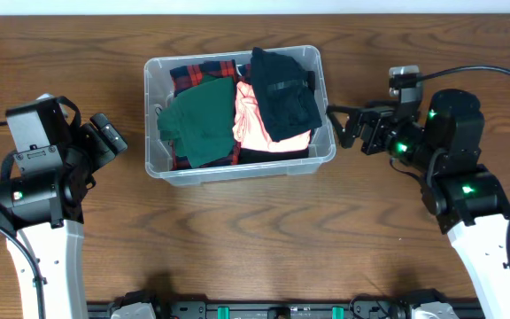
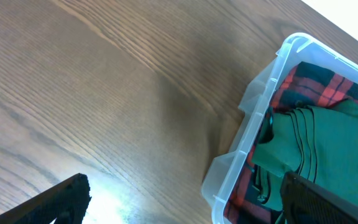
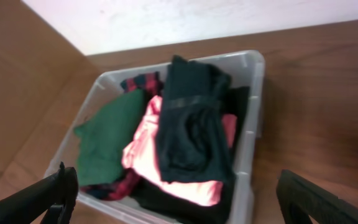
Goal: Pack container
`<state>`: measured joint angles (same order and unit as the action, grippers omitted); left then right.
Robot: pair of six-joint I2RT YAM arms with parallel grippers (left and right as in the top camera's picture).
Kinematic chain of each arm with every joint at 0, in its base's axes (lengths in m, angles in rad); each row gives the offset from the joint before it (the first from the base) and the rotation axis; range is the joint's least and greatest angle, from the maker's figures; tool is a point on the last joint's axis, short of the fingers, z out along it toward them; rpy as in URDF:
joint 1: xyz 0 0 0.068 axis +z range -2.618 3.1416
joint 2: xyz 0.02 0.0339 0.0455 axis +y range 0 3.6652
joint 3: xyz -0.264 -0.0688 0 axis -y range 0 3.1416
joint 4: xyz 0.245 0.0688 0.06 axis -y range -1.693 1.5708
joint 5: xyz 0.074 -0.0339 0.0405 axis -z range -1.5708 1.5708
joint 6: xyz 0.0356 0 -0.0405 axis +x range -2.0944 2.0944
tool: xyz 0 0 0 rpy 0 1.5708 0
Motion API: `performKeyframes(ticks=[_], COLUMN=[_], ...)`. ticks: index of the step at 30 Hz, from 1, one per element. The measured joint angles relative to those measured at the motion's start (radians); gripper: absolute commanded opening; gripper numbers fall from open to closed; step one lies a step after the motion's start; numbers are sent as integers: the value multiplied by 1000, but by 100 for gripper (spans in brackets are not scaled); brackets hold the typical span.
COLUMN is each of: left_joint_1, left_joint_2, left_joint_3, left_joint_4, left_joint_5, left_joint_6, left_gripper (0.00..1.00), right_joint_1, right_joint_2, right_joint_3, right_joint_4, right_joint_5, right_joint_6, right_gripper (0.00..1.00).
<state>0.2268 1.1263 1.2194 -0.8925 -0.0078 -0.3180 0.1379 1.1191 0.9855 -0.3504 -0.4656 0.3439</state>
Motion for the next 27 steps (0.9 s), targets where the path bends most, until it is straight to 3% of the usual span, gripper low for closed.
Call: performKeyframes(ticks=[6,15,27], left_joint_1=[0,0,0], left_joint_2=[0,0,0], left_joint_3=[0,0,0], left_joint_4=[0,0,0], left_joint_5=[0,0,0], left_joint_6=[0,0,0], left_gripper=[98,98,98], right_joint_1=[-127,-141,-142], right_joint_2=[-93,-367,-777], right_joint_3=[0,-5,-340], right_joint_4=[-4,-159,-222], right_joint_5=[-24,24,149], right_joint_6=[-134,-555,-681], right_gripper=[99,99,99])
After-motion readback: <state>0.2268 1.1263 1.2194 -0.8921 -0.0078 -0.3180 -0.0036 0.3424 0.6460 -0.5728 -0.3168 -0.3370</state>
